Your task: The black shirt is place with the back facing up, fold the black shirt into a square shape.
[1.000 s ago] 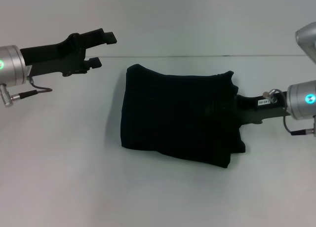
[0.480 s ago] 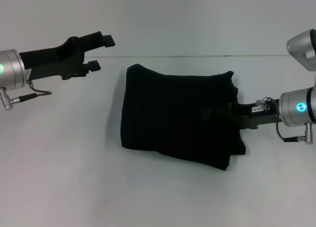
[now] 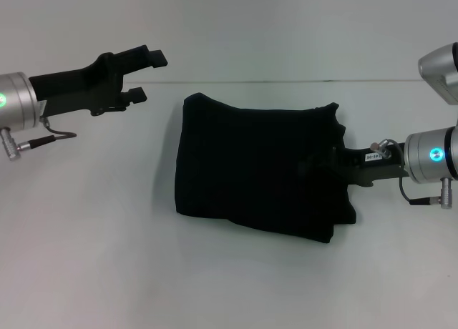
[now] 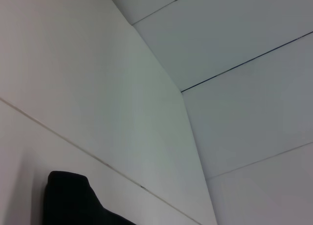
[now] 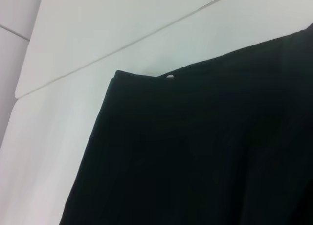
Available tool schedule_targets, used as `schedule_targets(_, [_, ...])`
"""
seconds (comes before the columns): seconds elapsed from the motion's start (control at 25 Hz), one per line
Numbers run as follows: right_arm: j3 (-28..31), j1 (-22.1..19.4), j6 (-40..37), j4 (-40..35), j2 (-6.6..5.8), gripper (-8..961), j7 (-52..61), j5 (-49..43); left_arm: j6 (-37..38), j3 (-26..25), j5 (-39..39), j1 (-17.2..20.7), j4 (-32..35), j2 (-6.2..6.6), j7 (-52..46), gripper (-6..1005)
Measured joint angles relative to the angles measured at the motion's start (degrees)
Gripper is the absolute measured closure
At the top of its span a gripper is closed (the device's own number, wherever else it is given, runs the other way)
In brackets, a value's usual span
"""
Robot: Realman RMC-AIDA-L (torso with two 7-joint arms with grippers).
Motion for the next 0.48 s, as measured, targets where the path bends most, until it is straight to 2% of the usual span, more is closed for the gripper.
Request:
schedule_targets(0.28, [-0.2,-0.2,0.1,0.0,0.06,652,-0.2,0.0,0.0,0.0,-0.1,0.0,0.0,-0.04,0.0,50])
schedule_targets(0.48, [0.0,-0.3,-2.4,-0.5,-0.27,880,0.3,0.0,0.2,-0.1,-0.1,0.1,0.0,-0.07,0.0,50])
